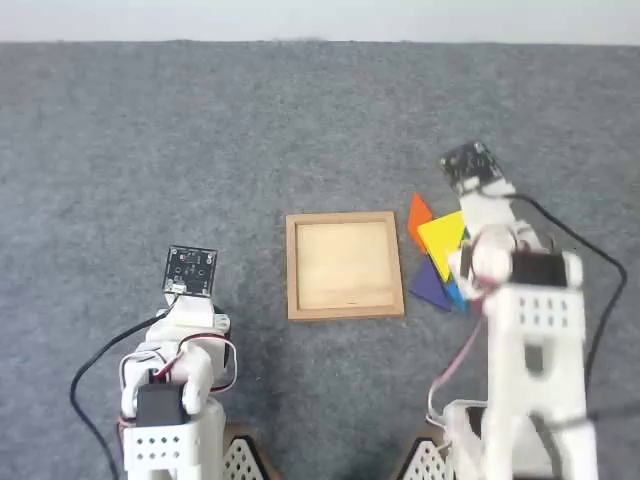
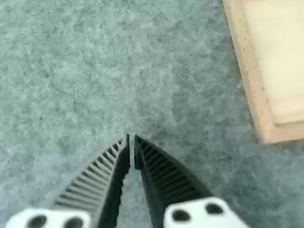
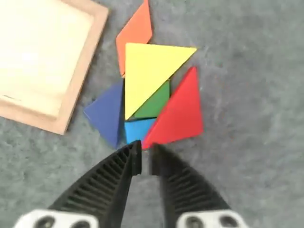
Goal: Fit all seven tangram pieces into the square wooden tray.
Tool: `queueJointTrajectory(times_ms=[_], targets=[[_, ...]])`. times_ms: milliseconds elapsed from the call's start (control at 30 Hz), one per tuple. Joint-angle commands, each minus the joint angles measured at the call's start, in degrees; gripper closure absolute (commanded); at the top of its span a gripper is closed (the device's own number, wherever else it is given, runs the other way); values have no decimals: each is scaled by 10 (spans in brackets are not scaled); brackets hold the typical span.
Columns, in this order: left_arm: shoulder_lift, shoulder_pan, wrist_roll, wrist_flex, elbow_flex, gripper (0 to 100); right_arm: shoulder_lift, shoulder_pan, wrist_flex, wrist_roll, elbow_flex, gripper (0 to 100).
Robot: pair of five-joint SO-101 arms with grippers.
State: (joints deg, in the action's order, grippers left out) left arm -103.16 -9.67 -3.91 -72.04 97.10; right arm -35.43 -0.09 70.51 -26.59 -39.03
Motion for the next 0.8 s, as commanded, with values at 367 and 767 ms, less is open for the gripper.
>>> queueJointTrajectory(times_ms=[367,767], targets=[[-10,4,-1,-2,-6,979,311,-3,-89,30,105,719],[-10,4,-1,-2,-6,979,398,41,-119,75,149,719]])
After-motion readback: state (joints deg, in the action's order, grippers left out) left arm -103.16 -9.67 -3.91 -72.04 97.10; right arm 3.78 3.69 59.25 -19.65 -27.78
